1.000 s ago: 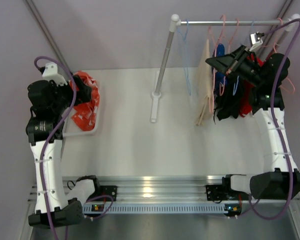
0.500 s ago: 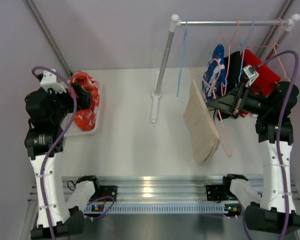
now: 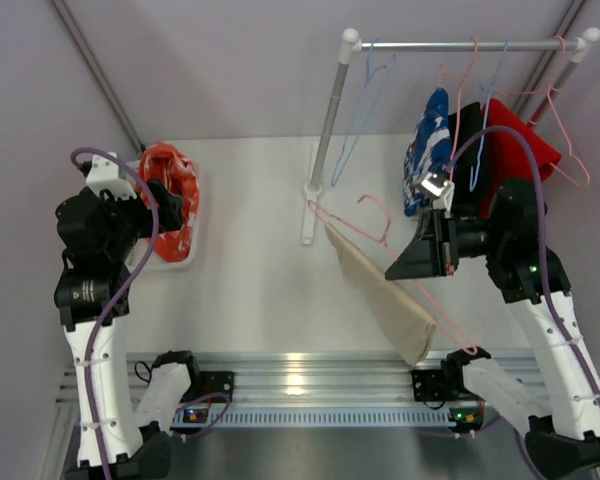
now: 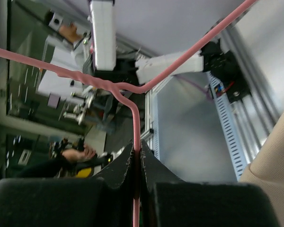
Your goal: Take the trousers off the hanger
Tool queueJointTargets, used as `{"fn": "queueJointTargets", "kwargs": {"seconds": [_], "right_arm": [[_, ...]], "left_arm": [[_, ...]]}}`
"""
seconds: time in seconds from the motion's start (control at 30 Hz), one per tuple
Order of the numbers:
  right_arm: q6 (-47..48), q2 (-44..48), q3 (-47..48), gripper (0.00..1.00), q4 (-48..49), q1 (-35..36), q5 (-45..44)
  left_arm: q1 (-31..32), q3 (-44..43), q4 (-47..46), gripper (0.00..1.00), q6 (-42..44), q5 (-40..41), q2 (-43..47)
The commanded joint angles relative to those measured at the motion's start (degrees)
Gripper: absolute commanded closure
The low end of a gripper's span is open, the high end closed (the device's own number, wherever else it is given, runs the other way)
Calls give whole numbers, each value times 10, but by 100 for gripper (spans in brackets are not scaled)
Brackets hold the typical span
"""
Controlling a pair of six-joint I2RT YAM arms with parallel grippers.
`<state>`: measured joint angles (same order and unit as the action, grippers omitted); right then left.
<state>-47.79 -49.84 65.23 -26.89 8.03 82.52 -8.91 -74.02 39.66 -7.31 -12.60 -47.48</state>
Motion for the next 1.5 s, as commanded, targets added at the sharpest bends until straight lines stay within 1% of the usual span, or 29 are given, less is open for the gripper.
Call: {"fn": "queueJointTargets", "kwargs": {"seconds": [0.0, 0.03, 0.07, 0.13, 0.2, 0.23, 0.3, 0.33, 0.37, 0.43, 0.5, 0.57, 0.63, 0.67, 0.73, 0.77, 0.8, 0.87, 0.93, 1.0, 1.1, 1.17, 1.23, 1.27, 1.3, 1.37, 1.4, 1.43, 1.47], "right_arm": [[12, 9, 29, 100, 48, 115, -38], [40, -10, 37, 100, 30, 157, -54], [58, -23, 59, 100, 16, 175, -88], [65, -66, 79, 100, 21, 220, -117], [37, -93, 98, 100, 66, 242, -148], [-4, -118, 103, 100, 133, 262, -158], [-36, -159, 122, 100, 187, 282, -187], [-40, -176, 137, 100, 201, 300, -198], [-35, -192, 173, 100, 206, 308, -212], [-41, -236, 203, 100, 224, 326, -248], [-50, -279, 249, 100, 241, 332, -284], [-80, -307, 293, 100, 253, 340, -314], [-103, -341, 318, 100, 263, 344, -341], [-107, -350, 341, 100, 279, 347, -374], [-89, -377, 370, 100, 265, 354, -415], [-80, -389, 408, 100, 241, 356, -449], [-78, -414, 436, 100, 216, 356, -464], [-85, -435, 452, 100, 211, 356, -499], [-101, -467, 471, 100, 214, 356, -511], [-107, -507, 518, 100, 212, 356, -527], [-106, -549, 589, 100, 213, 356, -558], [-107, -566, 633, 100, 214, 356, -579], [-105, -583, 658, 100, 218, 353, -597], [-104, -586, 663, 100, 217, 354, -620], [-103, -594, 669, 100, 211, 354, -633], [-101, -603, 690, 100, 200, 354, -661], [-101, -610, 694, 100, 196, 354, -665], [-101, -612, 699, 100, 197, 356, -668], [-100, -614, 699, 100, 197, 356, -670]], "left_arm": [[-1, 12, -4, 1, 8, 3, 10], [-1, 13, -4, 1, 8, 2, 11], [-1, 15, -4, 1, 9, -2, 13], [-1, 20, -3, 1, 10, -9, 14], [-1, 26, -6, 1, 11, -26, 25], [-1, 31, -11, 1, 12, -35, 31], [-1, 50, -19, 1, 17, -66, 52], [0, 57, -28, 1, 19, -77, 60], [-1, 63, -32, 1, 26, -88, 65], [-1, 76, -32, 1, 29, -114, 78], [-1, 84, -33, 1, 29, -127, 82], [-1, 90, -36, 1, 31, -153, 83], [-1, 100, -40, 1, 33, -179, 81], [-1, 105, -46, 1, 37, -186, 78], [-1, 126, -60, 1, 43, -199, 78], [-1, 132, -76, 1, 46, -209, 75], [-1, 144, -83, 1, 45, -216, 74], [-1, 157, -103, 1, 43, -247, 72], [-1, 173, -149, 1, 39, -275, 76], [1, 200, -203, 1, 23, -312, 76], [12, 221, -238, 1, 13, -348, 57], [24, 223, -263, 1, 15, -351, 44], [57, 223, -291, 1, 13, -339, 30], [73, 223, -296, 1, 17, -328, 23], [120, 221, -299, 1, 24, -311, 18], [170, 222, -309, 1, 46, -254, 2], [217, 224, -314, 1, 53, -234, -1], [238, 232, -322, 1, 62, -182, -5], [254, 237, -346, 1, 63, -154, -11]]}}
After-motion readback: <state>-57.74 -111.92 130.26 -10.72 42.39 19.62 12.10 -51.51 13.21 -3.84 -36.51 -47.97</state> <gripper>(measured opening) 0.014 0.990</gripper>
